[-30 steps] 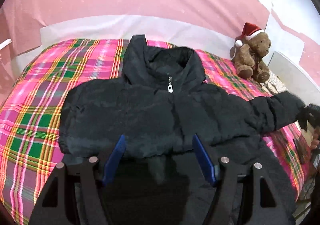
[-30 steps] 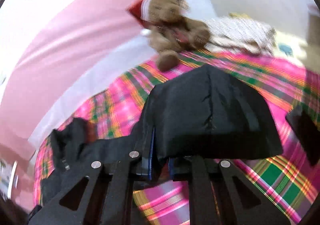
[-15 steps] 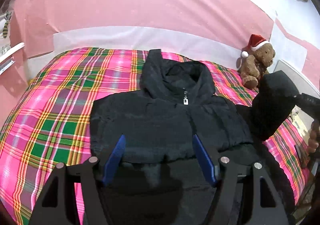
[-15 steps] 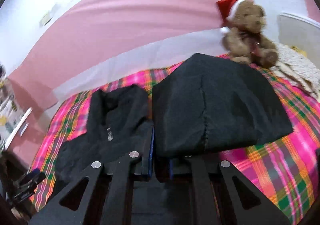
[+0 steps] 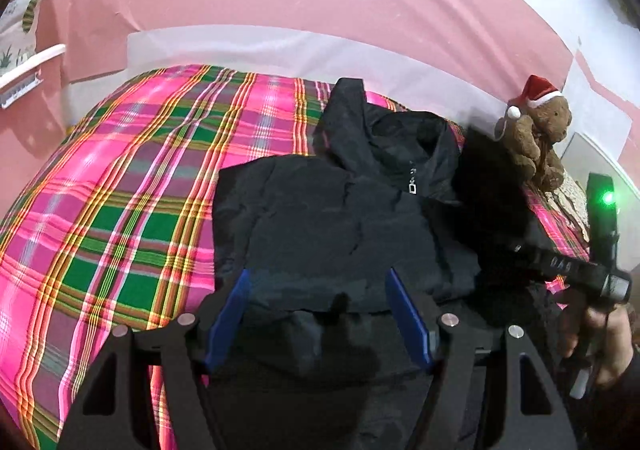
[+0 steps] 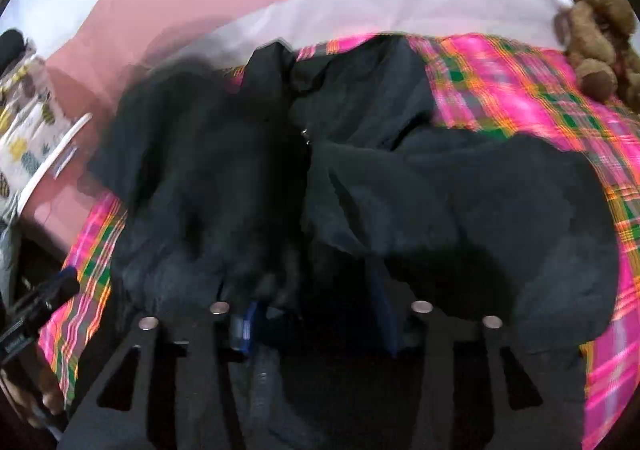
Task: Fold large clothes
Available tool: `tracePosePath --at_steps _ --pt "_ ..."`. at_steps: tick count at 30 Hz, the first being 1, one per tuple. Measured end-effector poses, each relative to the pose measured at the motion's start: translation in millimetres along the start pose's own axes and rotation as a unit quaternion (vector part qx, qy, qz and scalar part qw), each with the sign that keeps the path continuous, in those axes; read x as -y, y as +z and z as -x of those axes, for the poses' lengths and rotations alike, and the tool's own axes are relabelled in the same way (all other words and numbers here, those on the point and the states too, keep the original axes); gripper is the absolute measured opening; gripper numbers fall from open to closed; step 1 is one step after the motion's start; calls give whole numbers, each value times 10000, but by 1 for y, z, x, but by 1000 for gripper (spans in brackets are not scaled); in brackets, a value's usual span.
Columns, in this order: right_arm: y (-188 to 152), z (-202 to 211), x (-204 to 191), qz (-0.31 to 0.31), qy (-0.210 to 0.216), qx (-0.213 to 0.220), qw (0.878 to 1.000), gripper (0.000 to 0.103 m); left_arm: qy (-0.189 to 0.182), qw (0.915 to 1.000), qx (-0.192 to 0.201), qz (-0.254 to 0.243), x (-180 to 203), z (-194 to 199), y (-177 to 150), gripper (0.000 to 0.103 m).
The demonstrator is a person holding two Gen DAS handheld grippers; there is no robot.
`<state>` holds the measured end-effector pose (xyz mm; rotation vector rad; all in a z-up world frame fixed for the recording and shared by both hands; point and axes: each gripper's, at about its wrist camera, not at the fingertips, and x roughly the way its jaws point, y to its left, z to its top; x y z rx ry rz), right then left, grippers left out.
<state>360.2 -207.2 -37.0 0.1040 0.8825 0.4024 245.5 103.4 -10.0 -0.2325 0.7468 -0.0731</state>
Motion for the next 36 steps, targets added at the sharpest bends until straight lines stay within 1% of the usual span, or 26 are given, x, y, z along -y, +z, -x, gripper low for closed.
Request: tracePosePath --at_steps 3,6,7,10,12,14,16,18,21,22,23,25,26,27,28,30,32,34,35,36 --pt "-5 5 -13 324 -21 15 9995 53 -10 10000 5 28 -3 3 1 72" --pt "-3 21 -22 454 380 113 9982 56 -17 10000 75 -7 0 7 7 72" --pt "-4 26 -24 511 422 159 9977 57 -31 10000 91 -23 3 8 9 72" --pt "-5 49 -22 666 620 388 9951 57 -119 9998 96 -101 14 8 17 72" --pt "-5 60 -12 645 493 581 9950 57 -165 9995 99 -255 27 6 22 72" --pt "-5 66 11 437 235 679 9965 57 -247 9988 68 -425 43 0 27 72" --pt "-5 69 47 -5 -205 644 9977 57 -362 9977 7 -571 61 -9 31 72" --pt "-6 70 79 -334 -643 635 9953 57 -486 9963 -40 -707 80 -21 34 72" --pt "-9 66 111 -682 -845 655 9919 57 -726 9934 -129 -879 108 -47 38 71" --pt "-10 61 115 -710 -909 598 9915 56 -732 9925 -172 -967 115 -59 37 71" --pt "-11 51 118 -693 -932 479 9921 53 -602 9925 -235 -1040 121 -73 34 70" --pt "-13 36 119 -611 -967 299 9930 53 -239 9922 -490 -1122 121 -105 25 58" --pt "-16 23 118 -524 -1010 171 9934 52 -101 9917 -603 -1129 118 -118 20 58" --pt "-18 15 118 -463 -995 114 9939 52 -92 9920 -669 -1065 112 -127 14 58" --pt "-21 10 118 -421 -989 88 9942 52 -163 9928 -658 -983 106 -132 10 58" --pt "-24 5 117 -311 -1086 58 9936 52 -209 9937 -624 -903 102 -134 8 58" --pt "-25 1 116 -230 -1146 -16 9931 52 -137 9931 -661 -955 104 -134 8 58" --pt "-20 7 117 -258 -1125 -61 9933 52 -62 9924 -739 -982 108 -130 12 58" --pt "-16 14 117 -263 -1086 -15 9937 52 -96 9924 -791 -940 108 -125 17 58" --pt "-10 27 118 -273 -984 184 9946 52 -193 9930 -770 -877 107 -117 21 58"
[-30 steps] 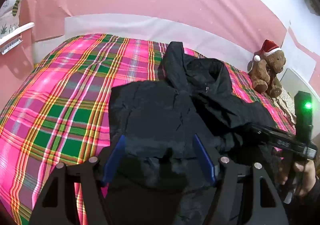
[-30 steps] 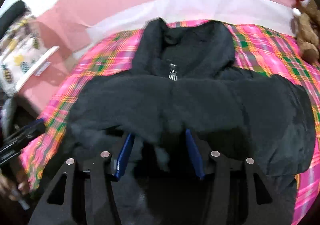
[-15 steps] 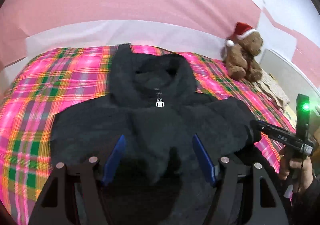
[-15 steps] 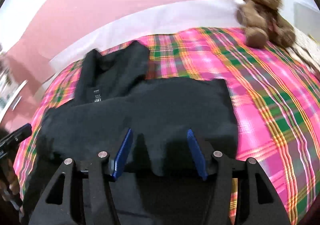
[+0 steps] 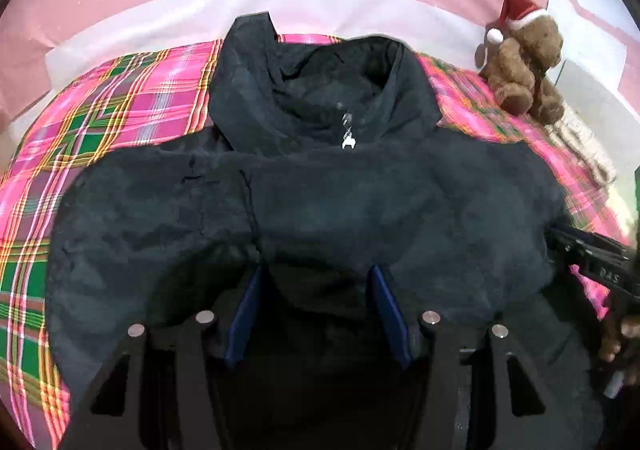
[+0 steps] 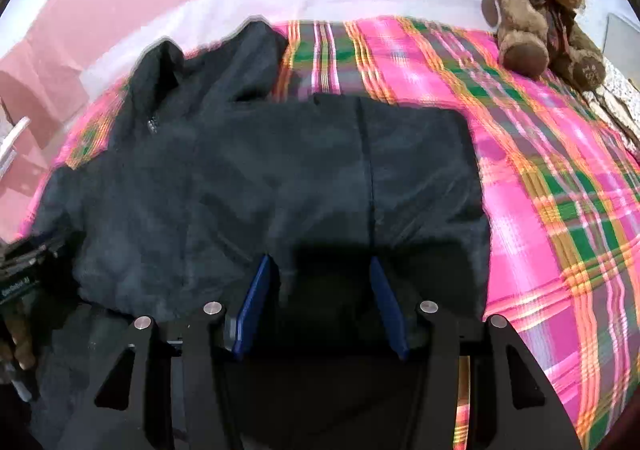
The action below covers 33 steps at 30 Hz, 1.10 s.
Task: Fold large clothes
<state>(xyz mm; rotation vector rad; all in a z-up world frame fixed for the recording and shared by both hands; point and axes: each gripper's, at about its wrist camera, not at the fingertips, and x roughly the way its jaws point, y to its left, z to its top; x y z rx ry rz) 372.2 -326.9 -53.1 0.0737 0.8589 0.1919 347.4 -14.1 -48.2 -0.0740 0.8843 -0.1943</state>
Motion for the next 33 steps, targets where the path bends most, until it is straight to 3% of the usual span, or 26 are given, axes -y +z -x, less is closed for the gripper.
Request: tracePosePath --at_steps 2,5,10,12,17,21,23,28,31,33 --pt "11 13 3 -14 11 261 9997 52 -153 9995 269 15 1 18 10 58" --pt "38 13 3 -21 -132 393 9991 52 91 9976 649 -217 6 26 30 58" --pt "61 -38 6 -106 -273 -145 9995 52 497 9986 107 -113 -13 -32 39 59" --pt "56 -59 7 40 -385 -410 9984 52 435 9990 122 -60 -19 -45 33 60" --pt "45 -78 -2 397 -711 -422 9958 52 472 9986 218 -111 -17 -56 26 61" --pt "52 -61 -4 413 -780 -358 9955 52 424 9990 111 -9 -18 -43 33 60" --pt "54 -34 -2 342 -695 -105 9969 52 259 9994 128 179 -23 -24 36 60" --pt "37 24 1 261 -282 416 9984 52 186 9978 628 -84 -34 32 20 60" --pt "21 21 1 301 -248 289 9988 52 476 9969 615 -155 -46 33 4 60" --pt "11 1 4 257 -357 -28 9990 52 631 9975 325 24 -58 16 -2 60"
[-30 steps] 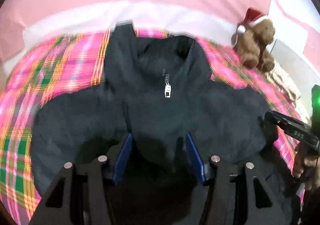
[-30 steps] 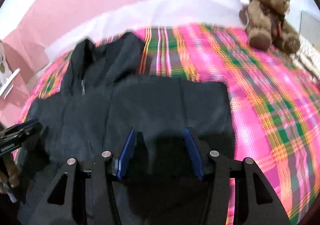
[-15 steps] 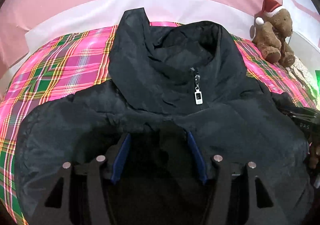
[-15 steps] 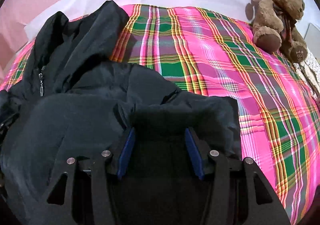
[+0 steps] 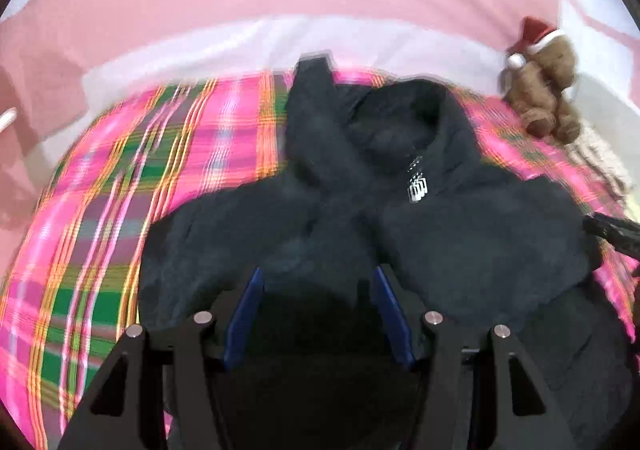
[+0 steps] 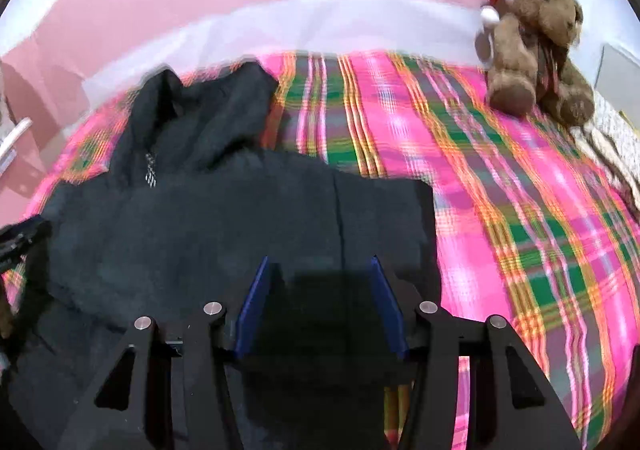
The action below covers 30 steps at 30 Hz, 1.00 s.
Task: Fold large clothes
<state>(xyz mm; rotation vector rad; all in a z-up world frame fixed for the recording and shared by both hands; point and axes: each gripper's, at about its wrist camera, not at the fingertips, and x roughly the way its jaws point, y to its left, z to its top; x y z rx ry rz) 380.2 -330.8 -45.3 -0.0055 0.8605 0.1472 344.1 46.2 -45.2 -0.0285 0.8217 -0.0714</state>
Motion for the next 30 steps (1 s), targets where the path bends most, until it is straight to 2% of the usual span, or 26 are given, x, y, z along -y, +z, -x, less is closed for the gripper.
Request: tracePosePath --at_steps 2,8,10,12,16,18,20,22,25,30 --pt "-6 -18 2 -84 36 -225 9997 52 8 9999 -132 49 -3 -12 -4 59" --pt "-9 -25 1 -38 -78 -200 9998 52 47 9999 -99 -37 2 -15 -7 59" --pt "-8 -16 1 -88 -106 -157 9998 52 -29 10000 -79 50 -2 -6 -5 59" --pt "-6 1 1 -197 6 40 9998 52 -141 9997 124 176 -9 14 -3 59" --pt "-5 29 -26 28 347 353 9988 52 52 9985 478 251 -28 40 -3 60" --pt "-5 27 -45 219 515 309 9980 52 211 9986 372 321 -39 35 -7 59" --pt "-7 15 -58 388 516 182 9977 52 192 9988 71 455 -47 21 -15 59" --pt "-13 -10 -68 439 448 -200 9978 52 128 9985 -141 506 -51 7 -23 59" --pt "-18 -25 -69 428 383 -252 9980 52 111 9985 -174 512 -51 1 -29 60" --pt "-15 -16 -65 273 404 -240 9985 52 110 9986 -156 500 -49 8 -29 60"
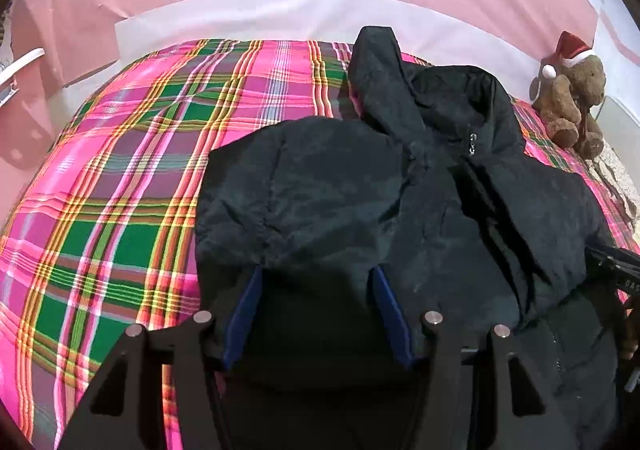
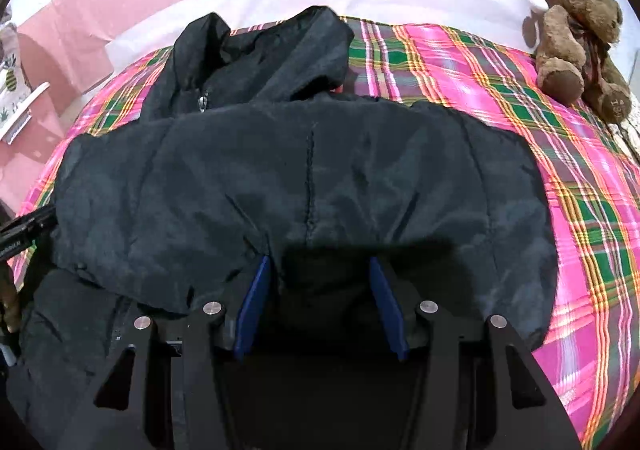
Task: Fold large clothes
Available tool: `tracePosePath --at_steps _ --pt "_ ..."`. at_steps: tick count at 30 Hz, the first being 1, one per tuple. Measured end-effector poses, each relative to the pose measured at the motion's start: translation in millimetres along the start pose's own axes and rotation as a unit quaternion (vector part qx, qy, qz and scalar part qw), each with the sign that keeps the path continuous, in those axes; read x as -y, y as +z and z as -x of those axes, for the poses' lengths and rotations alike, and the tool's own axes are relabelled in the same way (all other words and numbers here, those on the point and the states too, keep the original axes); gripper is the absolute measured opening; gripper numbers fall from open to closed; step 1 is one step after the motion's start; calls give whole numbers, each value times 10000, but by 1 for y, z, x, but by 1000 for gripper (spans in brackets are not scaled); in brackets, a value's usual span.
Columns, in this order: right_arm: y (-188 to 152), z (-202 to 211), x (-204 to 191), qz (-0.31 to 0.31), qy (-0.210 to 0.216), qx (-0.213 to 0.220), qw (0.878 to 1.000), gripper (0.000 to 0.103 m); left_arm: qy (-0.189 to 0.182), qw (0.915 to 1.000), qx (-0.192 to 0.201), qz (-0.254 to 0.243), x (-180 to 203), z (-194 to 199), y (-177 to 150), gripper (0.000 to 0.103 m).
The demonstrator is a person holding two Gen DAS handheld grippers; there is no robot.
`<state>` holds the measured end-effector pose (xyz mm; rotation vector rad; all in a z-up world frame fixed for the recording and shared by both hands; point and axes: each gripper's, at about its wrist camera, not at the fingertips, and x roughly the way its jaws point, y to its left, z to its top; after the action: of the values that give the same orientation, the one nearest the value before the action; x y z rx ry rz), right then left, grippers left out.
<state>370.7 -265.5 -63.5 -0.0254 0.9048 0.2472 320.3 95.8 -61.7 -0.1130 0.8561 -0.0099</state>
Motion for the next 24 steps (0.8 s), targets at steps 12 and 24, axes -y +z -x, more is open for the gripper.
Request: tracePosePath --at_steps 12,24 --pt "-22 113 -32 -276 300 788 9961 52 -512 9976 453 -147 33 107 -15 60" --pt "-32 169 -69 -14 473 1030 9936 52 -742 9943 706 -291 62 173 -25 62"
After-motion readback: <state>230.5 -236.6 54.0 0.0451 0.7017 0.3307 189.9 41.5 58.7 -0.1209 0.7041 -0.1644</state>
